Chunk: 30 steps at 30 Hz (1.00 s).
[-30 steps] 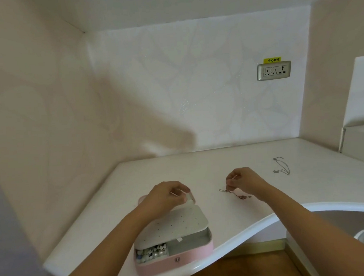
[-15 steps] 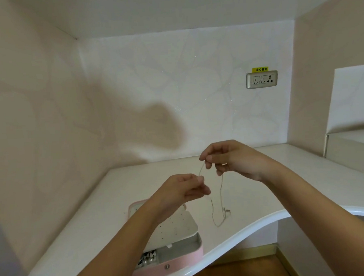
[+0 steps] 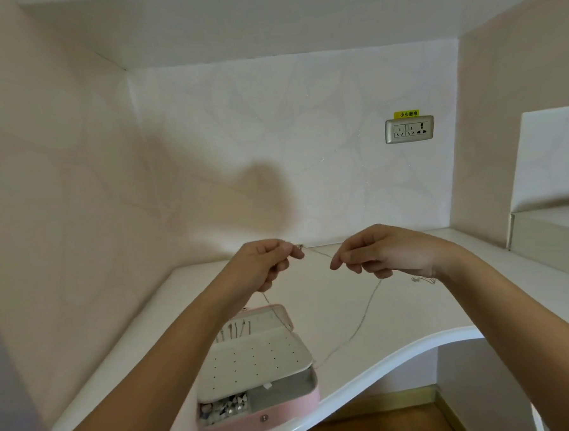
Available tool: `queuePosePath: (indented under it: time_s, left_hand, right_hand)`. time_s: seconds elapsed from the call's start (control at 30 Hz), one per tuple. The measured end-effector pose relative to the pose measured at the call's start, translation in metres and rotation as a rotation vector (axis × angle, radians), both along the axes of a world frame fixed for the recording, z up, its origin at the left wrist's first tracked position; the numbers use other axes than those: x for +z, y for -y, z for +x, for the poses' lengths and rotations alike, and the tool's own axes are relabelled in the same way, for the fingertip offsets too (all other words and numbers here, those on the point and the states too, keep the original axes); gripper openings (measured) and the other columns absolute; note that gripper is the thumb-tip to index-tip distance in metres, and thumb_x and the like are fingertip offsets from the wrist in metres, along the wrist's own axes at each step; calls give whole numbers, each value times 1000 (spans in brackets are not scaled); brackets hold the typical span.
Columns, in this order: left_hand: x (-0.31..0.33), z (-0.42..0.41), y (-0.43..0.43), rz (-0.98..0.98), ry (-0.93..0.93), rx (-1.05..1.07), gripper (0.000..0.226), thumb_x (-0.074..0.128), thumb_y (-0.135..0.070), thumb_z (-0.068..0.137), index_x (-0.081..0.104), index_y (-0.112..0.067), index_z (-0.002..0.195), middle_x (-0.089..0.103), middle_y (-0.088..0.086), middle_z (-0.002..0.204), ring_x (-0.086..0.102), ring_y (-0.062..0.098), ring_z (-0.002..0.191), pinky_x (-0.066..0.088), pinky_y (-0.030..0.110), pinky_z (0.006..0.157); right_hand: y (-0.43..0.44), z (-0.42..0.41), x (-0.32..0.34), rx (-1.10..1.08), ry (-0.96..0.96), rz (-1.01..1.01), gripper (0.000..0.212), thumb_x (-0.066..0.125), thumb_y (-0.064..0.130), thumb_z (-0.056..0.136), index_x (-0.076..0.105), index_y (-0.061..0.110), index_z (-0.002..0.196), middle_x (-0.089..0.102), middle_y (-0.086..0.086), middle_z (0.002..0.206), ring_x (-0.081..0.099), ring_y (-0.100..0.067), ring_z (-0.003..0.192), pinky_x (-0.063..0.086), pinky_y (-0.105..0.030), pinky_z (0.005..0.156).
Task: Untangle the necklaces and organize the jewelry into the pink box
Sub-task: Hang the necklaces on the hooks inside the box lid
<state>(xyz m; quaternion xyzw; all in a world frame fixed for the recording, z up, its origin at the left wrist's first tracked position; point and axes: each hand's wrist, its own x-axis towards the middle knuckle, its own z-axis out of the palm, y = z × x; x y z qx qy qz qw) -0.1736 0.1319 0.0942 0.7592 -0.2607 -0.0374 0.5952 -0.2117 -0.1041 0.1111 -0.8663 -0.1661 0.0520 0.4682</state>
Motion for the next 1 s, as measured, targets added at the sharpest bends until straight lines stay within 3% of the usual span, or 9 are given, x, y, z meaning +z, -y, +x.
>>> queuePosePath:
  time_s: [0.1,0.2,0.3,0.37,0.47,0.57,0.7,0.77,1.0]
  left_hand:
    - [17,1,0,-123,-61,-43,27,50,-23,96,59,-12,73,38,-6,56,25,6,46,19,15,41]
    - [28,10,-11,-400,-265,-119,30,54,-30,87,49,-18,59,32,-7,52,27,5,41,20,14,37]
    - [26,19,-24,-570,-401,-152,31,57,-32,80,51,-19,52,31,-8,50,30,4,38,26,13,35]
    - [19,22,-28,-603,-444,-195,27,70,-32,73,56,-17,55,35,-7,51,35,5,40,35,14,38]
    - [6,27,-30,-768,-471,-320,33,91,-23,52,63,-14,69,44,-5,58,50,9,51,54,25,59]
    - [-3,29,-30,-879,-443,-379,30,82,-13,65,72,-15,93,56,-2,75,62,14,74,54,45,87]
    - [-2,27,-26,-826,-353,-295,51,66,-2,70,67,-17,119,63,2,88,66,13,80,57,34,80]
    - [2,24,-23,-770,-320,-237,52,60,4,75,61,-14,124,66,5,91,67,13,77,57,29,76]
    - [26,19,-6,-491,-336,-102,28,48,10,90,59,-1,114,73,12,95,72,16,81,59,23,70]
  right_hand:
    - [8,0,1,-1,16,90,21,52,17,97,70,5,94,38,3,61,21,-9,49,19,-18,45]
    - [21,5,1,-114,46,244,20,49,10,97,67,5,90,38,3,62,21,-7,47,17,-17,41]
    - [38,10,-5,-183,-10,523,19,44,7,95,61,6,87,38,3,61,22,-5,42,18,-15,36]
    - [45,13,-10,-146,-80,722,11,48,12,88,58,8,86,37,4,60,23,-3,40,20,-13,33]
    - [45,18,-18,-106,-149,900,8,58,15,77,56,10,83,38,5,59,27,-3,36,24,-13,31]
    - [41,24,-25,-90,-228,1047,17,68,13,64,60,11,78,38,5,59,29,-4,36,27,-13,30]
    - [33,28,-37,-180,-284,1099,2,55,9,81,55,12,80,42,4,60,32,-4,39,32,-12,34]
    - [31,30,-48,-248,-330,1105,13,47,6,91,54,10,80,47,1,60,37,-5,39,38,-12,36]
    - [6,30,-95,-435,-478,980,21,44,2,98,59,-2,84,57,-11,65,50,-13,41,48,-18,41]
